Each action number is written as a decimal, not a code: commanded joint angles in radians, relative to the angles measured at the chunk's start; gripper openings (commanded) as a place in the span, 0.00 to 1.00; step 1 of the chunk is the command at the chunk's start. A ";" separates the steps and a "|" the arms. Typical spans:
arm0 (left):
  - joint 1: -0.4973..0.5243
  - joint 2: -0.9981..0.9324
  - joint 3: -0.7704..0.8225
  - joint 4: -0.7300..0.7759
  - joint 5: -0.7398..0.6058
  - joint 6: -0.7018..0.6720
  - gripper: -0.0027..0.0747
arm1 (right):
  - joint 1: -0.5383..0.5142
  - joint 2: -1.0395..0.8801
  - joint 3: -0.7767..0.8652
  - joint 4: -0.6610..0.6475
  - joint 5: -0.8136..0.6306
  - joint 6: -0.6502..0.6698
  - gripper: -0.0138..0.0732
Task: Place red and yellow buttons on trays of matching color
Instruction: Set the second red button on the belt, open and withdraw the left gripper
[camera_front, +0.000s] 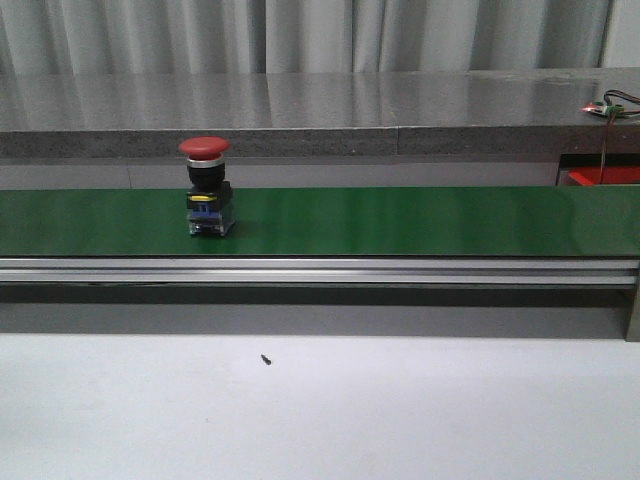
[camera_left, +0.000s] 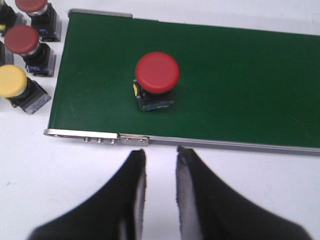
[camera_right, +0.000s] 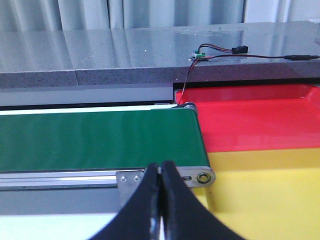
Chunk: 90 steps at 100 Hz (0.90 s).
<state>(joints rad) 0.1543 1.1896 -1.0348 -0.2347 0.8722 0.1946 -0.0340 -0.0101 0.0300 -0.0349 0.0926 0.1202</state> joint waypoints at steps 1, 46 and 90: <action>-0.006 -0.062 0.012 -0.032 -0.026 0.012 0.03 | -0.001 -0.016 -0.019 0.000 -0.087 -0.004 0.08; -0.157 -0.170 0.206 -0.055 -0.053 0.024 0.01 | -0.001 -0.016 -0.019 0.000 -0.087 -0.004 0.08; -0.158 -0.193 0.226 -0.055 -0.051 0.024 0.01 | -0.001 -0.012 -0.073 0.000 0.005 -0.004 0.08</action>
<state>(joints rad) 0.0051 1.0133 -0.7830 -0.2654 0.8668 0.2168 -0.0340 -0.0101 0.0080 -0.0349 0.1548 0.1202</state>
